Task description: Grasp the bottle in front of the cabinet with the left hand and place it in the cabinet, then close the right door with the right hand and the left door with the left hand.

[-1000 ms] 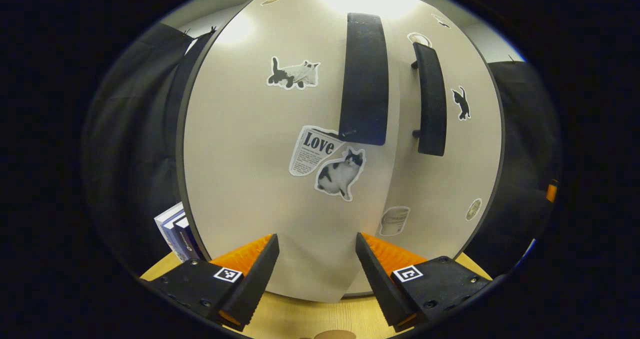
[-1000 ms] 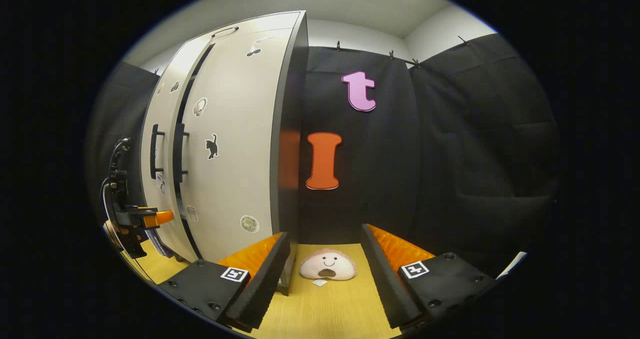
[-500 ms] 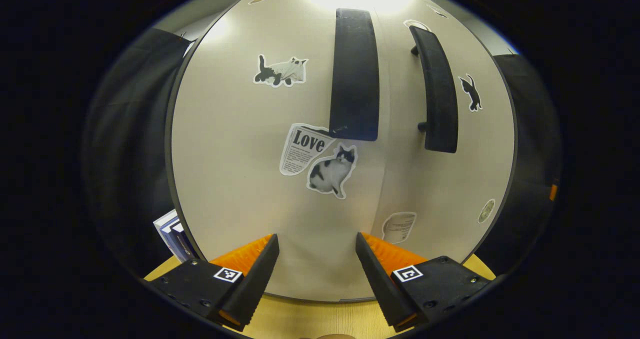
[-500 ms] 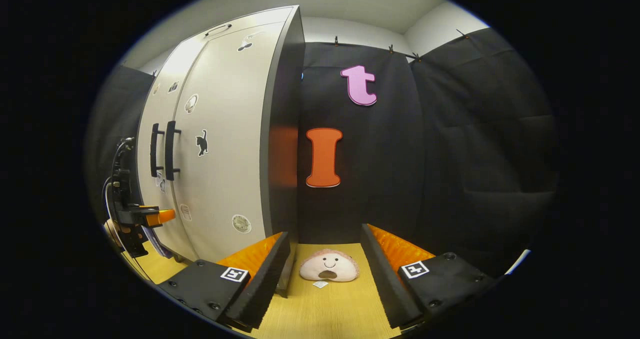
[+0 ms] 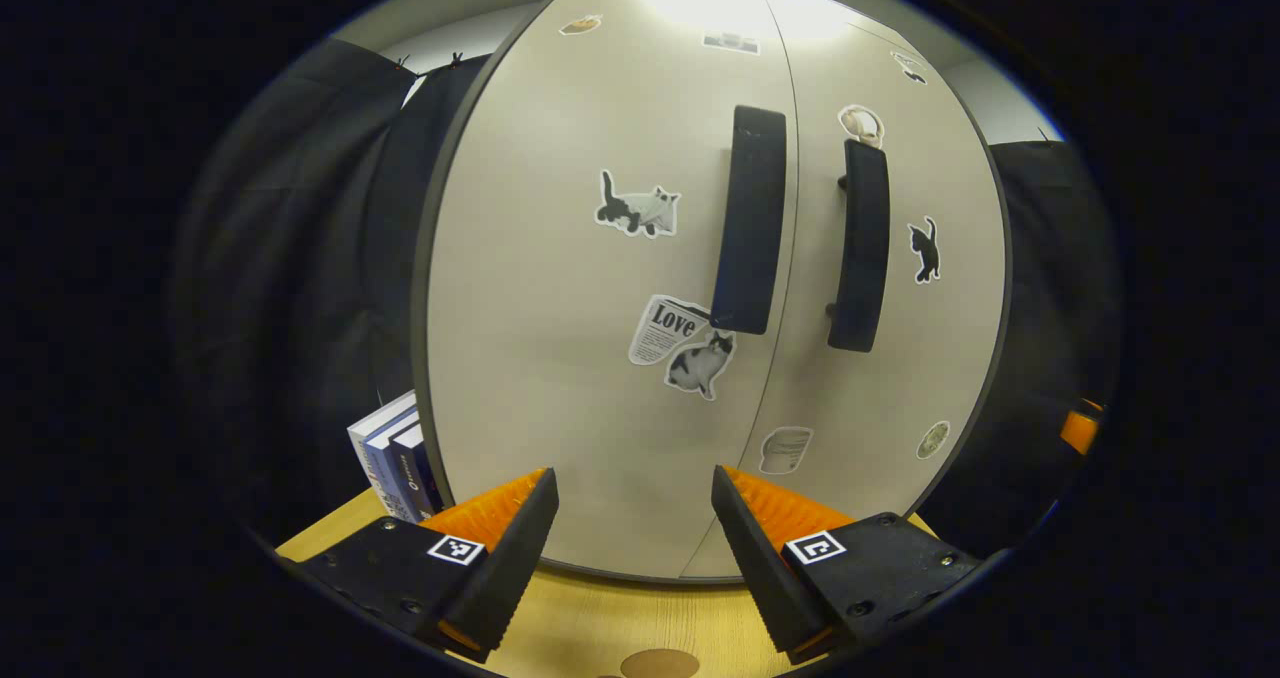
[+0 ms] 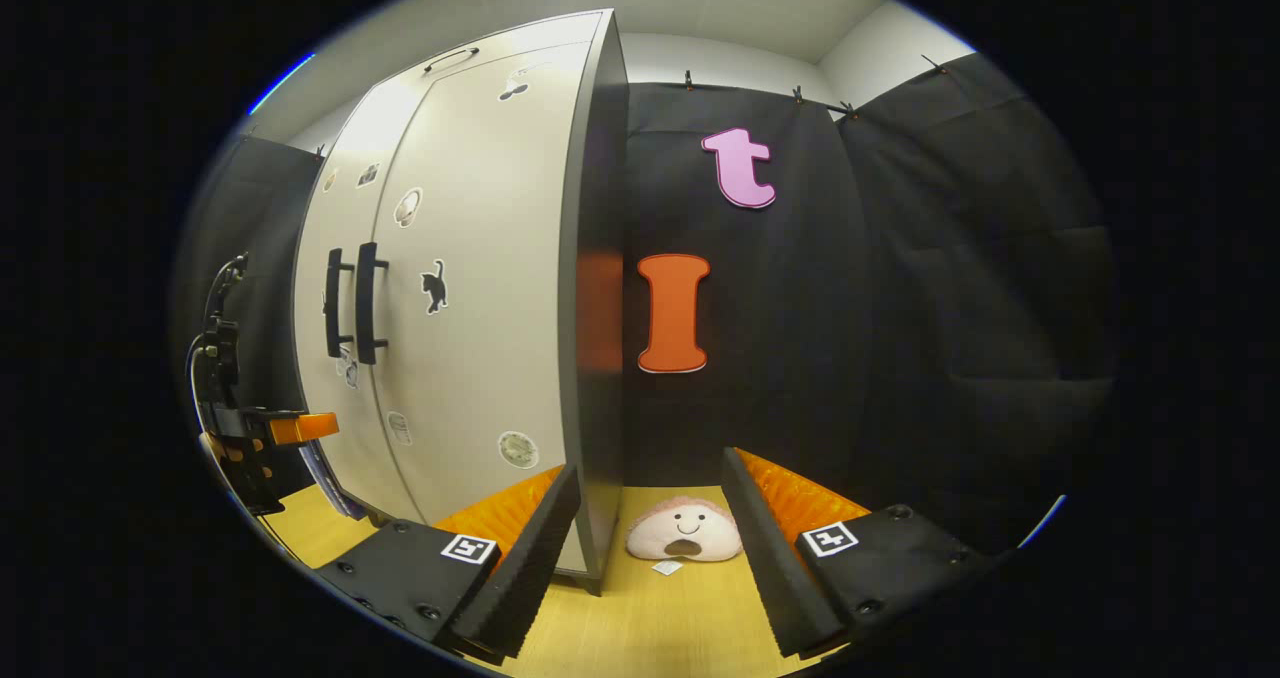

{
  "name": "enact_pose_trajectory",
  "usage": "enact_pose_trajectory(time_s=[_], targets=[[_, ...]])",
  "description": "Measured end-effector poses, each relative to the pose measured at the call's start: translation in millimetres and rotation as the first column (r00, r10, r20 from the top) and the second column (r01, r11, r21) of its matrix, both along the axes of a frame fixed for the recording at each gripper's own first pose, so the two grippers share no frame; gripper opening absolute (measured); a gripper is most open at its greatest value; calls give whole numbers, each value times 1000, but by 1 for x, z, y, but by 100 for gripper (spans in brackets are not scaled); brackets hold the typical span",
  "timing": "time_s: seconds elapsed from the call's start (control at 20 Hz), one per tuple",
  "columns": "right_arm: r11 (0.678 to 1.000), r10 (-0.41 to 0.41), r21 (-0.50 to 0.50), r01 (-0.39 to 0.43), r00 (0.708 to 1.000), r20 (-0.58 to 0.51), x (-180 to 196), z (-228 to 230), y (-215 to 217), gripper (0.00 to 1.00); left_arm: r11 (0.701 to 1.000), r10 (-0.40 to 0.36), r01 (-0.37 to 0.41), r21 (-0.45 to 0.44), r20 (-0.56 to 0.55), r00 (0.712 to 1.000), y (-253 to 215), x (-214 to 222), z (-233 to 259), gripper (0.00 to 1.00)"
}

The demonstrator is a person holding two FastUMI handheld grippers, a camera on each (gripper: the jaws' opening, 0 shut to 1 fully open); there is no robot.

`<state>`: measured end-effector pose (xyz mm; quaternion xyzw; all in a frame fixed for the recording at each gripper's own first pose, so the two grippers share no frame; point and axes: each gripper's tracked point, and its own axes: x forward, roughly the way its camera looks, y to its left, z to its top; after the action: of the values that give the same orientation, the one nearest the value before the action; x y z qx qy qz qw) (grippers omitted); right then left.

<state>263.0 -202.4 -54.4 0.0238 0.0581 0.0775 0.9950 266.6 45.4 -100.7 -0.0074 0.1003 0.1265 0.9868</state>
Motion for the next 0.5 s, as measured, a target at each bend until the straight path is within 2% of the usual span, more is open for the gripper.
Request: enact_pose_trajectory(time_s=[0.5], targets=[[1000,-3,-4,3,999,32,-67,25,47,95,1000,9,-8,-20,28,1000,39,-109,46,95]])
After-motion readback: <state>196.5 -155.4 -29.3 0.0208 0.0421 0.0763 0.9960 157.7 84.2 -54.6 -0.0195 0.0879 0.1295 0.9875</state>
